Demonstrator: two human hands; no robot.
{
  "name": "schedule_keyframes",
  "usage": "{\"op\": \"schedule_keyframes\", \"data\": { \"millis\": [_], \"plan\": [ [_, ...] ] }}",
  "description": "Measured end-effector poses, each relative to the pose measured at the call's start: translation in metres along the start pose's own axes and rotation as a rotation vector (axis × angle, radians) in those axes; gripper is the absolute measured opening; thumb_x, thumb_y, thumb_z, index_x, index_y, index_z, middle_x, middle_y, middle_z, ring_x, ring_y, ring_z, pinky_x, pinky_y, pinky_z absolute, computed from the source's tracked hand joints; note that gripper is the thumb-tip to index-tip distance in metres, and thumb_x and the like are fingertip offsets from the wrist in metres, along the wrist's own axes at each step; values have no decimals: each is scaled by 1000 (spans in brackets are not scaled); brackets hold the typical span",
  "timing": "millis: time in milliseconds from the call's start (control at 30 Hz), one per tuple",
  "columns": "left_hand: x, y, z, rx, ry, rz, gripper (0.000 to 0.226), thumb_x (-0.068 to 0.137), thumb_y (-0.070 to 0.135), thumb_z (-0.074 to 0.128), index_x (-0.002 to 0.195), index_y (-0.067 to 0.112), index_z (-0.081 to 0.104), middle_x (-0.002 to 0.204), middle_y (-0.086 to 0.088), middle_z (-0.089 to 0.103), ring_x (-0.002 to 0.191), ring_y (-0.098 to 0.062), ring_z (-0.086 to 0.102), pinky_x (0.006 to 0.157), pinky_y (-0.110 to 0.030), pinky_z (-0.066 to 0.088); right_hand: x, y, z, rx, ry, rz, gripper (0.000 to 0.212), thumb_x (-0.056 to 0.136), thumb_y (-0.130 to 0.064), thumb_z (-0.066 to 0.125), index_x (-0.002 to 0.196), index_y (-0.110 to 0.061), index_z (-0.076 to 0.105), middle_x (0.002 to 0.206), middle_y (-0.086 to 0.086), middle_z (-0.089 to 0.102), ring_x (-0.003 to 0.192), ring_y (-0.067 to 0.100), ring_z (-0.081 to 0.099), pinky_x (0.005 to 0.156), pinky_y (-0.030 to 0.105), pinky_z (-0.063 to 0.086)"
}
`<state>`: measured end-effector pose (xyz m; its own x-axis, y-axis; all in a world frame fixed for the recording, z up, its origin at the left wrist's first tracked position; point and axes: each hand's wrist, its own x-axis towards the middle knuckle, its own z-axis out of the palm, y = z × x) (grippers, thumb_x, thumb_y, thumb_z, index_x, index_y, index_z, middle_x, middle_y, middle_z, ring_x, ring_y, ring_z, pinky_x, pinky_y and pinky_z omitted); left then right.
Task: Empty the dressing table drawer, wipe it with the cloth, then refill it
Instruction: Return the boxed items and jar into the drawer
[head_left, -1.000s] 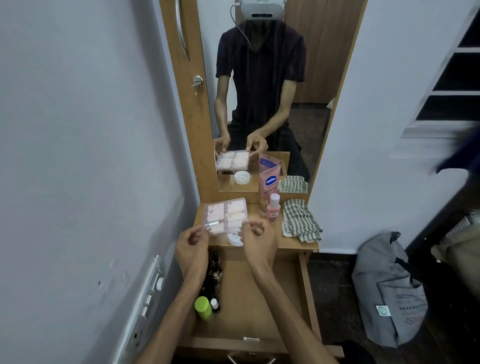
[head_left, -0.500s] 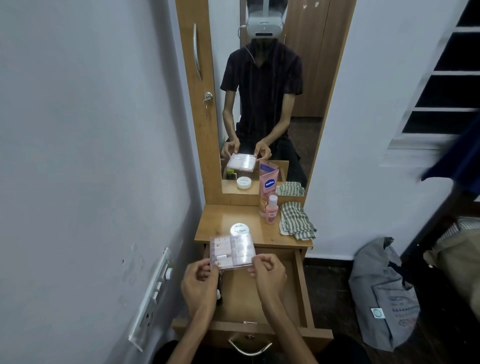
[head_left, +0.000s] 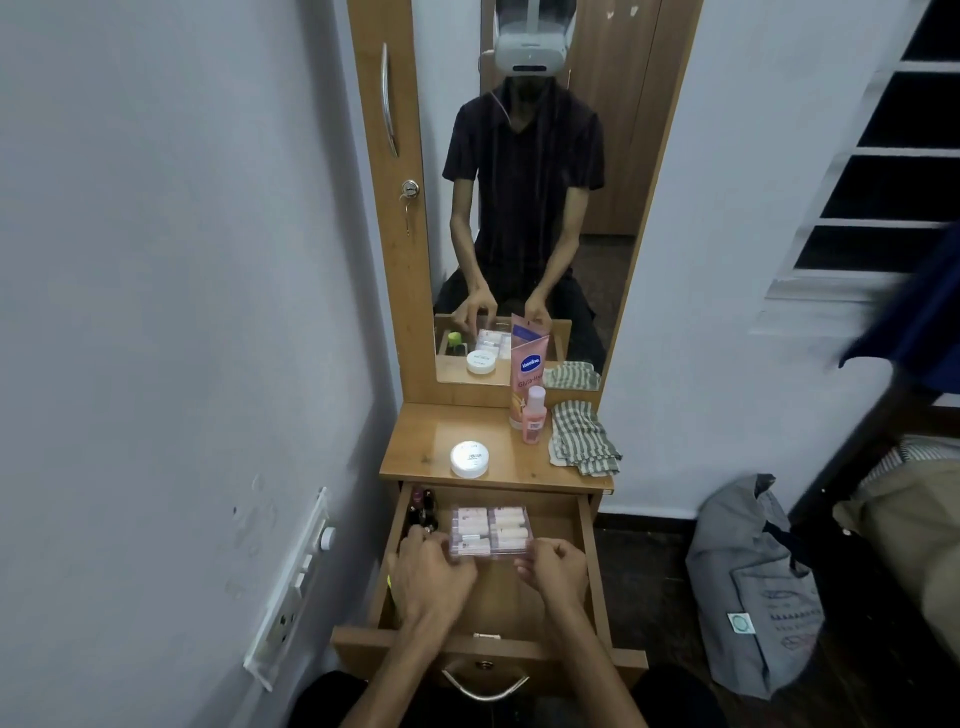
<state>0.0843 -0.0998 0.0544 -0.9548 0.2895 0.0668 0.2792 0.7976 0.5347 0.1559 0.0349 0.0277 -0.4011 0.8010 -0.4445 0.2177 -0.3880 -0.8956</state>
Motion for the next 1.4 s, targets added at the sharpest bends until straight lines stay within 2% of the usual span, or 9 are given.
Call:
{"op": "schedule_keyframes", "data": {
  "millis": [133, 333, 500, 800, 900, 1000, 1167, 1300, 1400],
  "plan": [
    [17, 1, 9, 210, -37, 83, 27, 86, 45, 60, 104, 30, 74, 114, 6, 61, 111, -14, 51, 102, -34, 32, 17, 2, 6, 2, -3, 65, 11, 92, 0, 63, 96, -7, 70, 82, 11, 77, 72, 20, 75, 65, 29, 62],
    [37, -5, 21, 420, -98, 183, 29, 91, 41, 54, 109, 27, 72, 126, 2, 60, 122, -18, 48, 105, -36, 31, 41, 9, 15, -25, -43, 152, 13, 94, 4, 60, 104, 0, 68, 84, 15, 75, 71, 20, 73, 80, 38, 64],
    [47, -8, 29, 562, -136, 249, 29, 92, 37, 57, 114, 26, 72, 128, 0, 59, 122, -20, 46, 103, -37, 30, 48, 13, 21, -47, -44, 187, 15, 94, 3, 62, 108, 0, 66, 98, 19, 76, 85, 27, 76, 82, 38, 64],
    [57, -14, 41, 715, -218, 305, 32, 88, 40, 64, 115, 23, 71, 127, -3, 61, 123, -23, 46, 104, -41, 29, 46, 20, 31, -30, -21, 246, 9, 91, 7, 64, 95, 0, 63, 104, 23, 73, 77, 24, 71, 50, 21, 58],
    [58, -16, 43, 731, -230, 321, 33, 88, 41, 66, 115, 23, 71, 127, -3, 62, 122, -23, 46, 106, -41, 29, 48, 28, 32, -115, -35, 235, 15, 91, 2, 67, 105, -2, 66, 102, 18, 74, 85, 24, 73, 67, 30, 64],
    [58, -19, 46, 735, -241, 339, 33, 89, 39, 64, 117, 22, 70, 126, -4, 62, 124, -24, 45, 109, -42, 27, 49, 31, 28, -342, -13, 126, 11, 89, -8, 71, 96, -15, 67, 100, 7, 73, 96, 21, 70, 91, 41, 58],
    [55, -21, 45, 715, -246, 365, 32, 91, 36, 61, 117, 20, 70, 126, -4, 61, 123, -24, 44, 107, -42, 28, 48, 27, 25, -492, -11, 31, 23, 89, -12, 74, 112, -10, 67, 110, 5, 69, 96, 15, 59, 78, 27, 45],
    [55, -23, 40, 616, -198, 402, 32, 90, 37, 56, 116, 25, 70, 127, -1, 59, 122, -22, 44, 107, -40, 30, 43, 22, 22, -533, -32, -33, 23, 90, -12, 74, 113, -11, 69, 111, 5, 70, 95, 13, 59, 81, 26, 49],
    [56, -20, 31, 459, -119, 424, 29, 86, 36, 58, 108, 25, 74, 115, 1, 63, 112, -21, 51, 100, -39, 35, 35, 12, 23, -541, -29, -147, 17, 90, -14, 72, 107, -16, 75, 105, 0, 74, 98, 13, 66, 91, 32, 56]
  ]
}}
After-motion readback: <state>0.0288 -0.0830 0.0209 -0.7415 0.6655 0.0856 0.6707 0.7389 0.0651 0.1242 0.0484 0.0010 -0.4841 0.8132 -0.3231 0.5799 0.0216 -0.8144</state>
